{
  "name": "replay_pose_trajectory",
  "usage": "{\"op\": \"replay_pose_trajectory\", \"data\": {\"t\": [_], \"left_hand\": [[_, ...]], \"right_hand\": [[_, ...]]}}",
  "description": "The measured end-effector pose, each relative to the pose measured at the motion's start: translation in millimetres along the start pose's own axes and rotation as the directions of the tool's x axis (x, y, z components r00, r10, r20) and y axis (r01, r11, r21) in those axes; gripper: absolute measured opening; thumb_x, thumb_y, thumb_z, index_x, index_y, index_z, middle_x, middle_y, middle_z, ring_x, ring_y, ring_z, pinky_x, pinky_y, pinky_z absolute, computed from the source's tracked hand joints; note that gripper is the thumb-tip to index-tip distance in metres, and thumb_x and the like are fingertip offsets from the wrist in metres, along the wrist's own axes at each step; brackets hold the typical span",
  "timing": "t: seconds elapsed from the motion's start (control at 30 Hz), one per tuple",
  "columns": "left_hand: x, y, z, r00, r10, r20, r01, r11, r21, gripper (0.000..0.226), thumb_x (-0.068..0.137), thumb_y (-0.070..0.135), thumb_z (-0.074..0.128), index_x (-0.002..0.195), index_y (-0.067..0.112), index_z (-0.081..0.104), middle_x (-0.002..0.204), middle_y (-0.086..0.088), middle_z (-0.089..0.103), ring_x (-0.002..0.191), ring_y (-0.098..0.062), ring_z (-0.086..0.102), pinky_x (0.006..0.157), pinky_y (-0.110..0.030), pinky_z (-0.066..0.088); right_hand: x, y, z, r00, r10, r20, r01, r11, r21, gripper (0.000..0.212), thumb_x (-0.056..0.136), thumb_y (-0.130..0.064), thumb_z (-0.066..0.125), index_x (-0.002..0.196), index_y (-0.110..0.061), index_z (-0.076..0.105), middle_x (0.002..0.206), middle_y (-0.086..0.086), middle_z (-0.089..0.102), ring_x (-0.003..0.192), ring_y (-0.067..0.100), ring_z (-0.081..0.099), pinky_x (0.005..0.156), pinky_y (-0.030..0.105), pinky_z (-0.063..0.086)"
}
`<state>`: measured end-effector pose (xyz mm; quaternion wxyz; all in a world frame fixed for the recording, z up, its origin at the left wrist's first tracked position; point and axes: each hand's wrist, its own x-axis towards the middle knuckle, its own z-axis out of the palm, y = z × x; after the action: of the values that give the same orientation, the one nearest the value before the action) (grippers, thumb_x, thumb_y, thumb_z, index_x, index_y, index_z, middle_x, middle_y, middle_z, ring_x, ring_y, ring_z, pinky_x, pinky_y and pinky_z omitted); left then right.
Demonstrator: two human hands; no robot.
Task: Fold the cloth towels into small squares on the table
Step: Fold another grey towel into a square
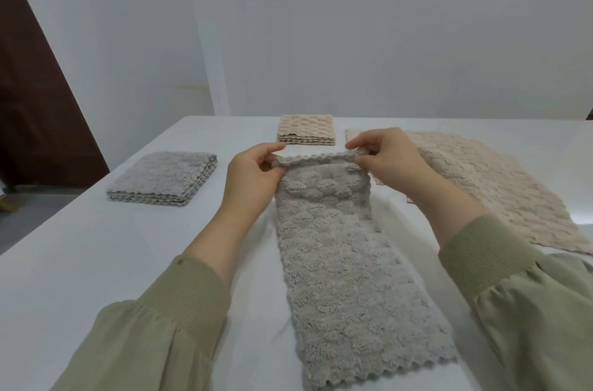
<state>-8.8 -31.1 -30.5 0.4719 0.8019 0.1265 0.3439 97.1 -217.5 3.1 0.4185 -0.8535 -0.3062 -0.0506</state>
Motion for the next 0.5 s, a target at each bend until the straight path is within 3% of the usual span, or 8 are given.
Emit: {"op": "replay_pose_trajectory", "data": {"t": [0.1,0.17,0.27,0.37,0.43,0.5], "left_hand": [[-6.0,1.4,4.4,0.999,0.047,-0.005,-0.044,0.964,0.261,0.032,0.084,0.005,0.065,0.113,0.016,0.069,0.101,0.005,0.067,0.088,-0.008,0.057,0.085,-0.016,0.041],[-5.6,-1.8,6.4,0.999,0.029,0.025,-0.036,0.921,0.387,0.023,0.086,0.011,0.064,0.107,0.015,0.071,0.105,0.000,0.068,0.094,-0.016,0.058,0.082,-0.021,0.041],[-4.5,-4.1,6.6,0.999,-0.030,0.011,0.021,0.877,0.480,0.010,0.085,0.022,0.063,0.088,0.020,0.072,0.086,0.000,0.064,0.078,-0.017,0.052,0.065,-0.024,0.034],[-5.5,-1.3,6.5,0.996,-0.076,-0.054,0.091,0.923,0.373,0.008,0.083,0.021,0.064,0.075,0.023,0.067,0.068,0.006,0.060,0.066,-0.017,0.054,0.057,-0.026,0.035],[-5.7,0.1,7.9,0.991,-0.115,-0.072,0.126,0.976,0.176,0.013,0.083,0.016,0.064,0.072,0.021,0.067,0.059,0.005,0.062,0.058,-0.017,0.060,0.056,-0.024,0.044],[-7.2,3.2,9.0,0.985,-0.155,-0.072,0.148,0.985,-0.086,0.019,0.084,0.010,0.064,0.071,0.023,0.067,0.060,0.003,0.067,0.059,-0.013,0.067,0.061,-0.024,0.051]], "right_hand": [[-0.5,-2.2,7.6,0.995,0.023,0.094,0.002,0.966,-0.258,0.023,0.089,-0.004,0.058,0.108,-0.009,0.070,0.100,0.006,0.068,0.084,0.012,0.057,0.076,0.021,0.042],[-1.1,-0.2,11.5,0.981,0.099,0.166,-0.038,0.941,-0.337,0.018,0.090,-0.008,0.059,0.103,-0.007,0.071,0.089,0.006,0.068,0.072,0.013,0.056,0.063,0.021,0.042],[-2.1,3.8,13.5,0.964,0.167,0.207,-0.073,0.916,-0.395,0.017,0.089,-0.018,0.062,0.088,-0.004,0.073,0.072,0.006,0.065,0.056,0.013,0.050,0.047,0.021,0.036],[0.7,5.9,13.2,0.978,0.186,0.094,-0.147,0.935,-0.322,0.018,0.086,-0.021,0.065,0.077,-0.009,0.072,0.061,0.000,0.061,0.049,0.010,0.046,0.045,0.021,0.033],[2.6,5.0,14.2,0.982,0.188,-0.027,-0.190,0.976,-0.111,0.015,0.085,-0.018,0.064,0.073,-0.010,0.069,0.058,0.003,0.061,0.044,0.010,0.046,0.047,0.022,0.037],[2.8,1.8,16.3,0.975,0.201,-0.091,-0.178,0.961,0.211,0.012,0.086,-0.009,0.060,0.074,-0.008,0.064,0.056,0.009,0.063,0.041,0.015,0.053,0.048,0.026,0.047]]}}
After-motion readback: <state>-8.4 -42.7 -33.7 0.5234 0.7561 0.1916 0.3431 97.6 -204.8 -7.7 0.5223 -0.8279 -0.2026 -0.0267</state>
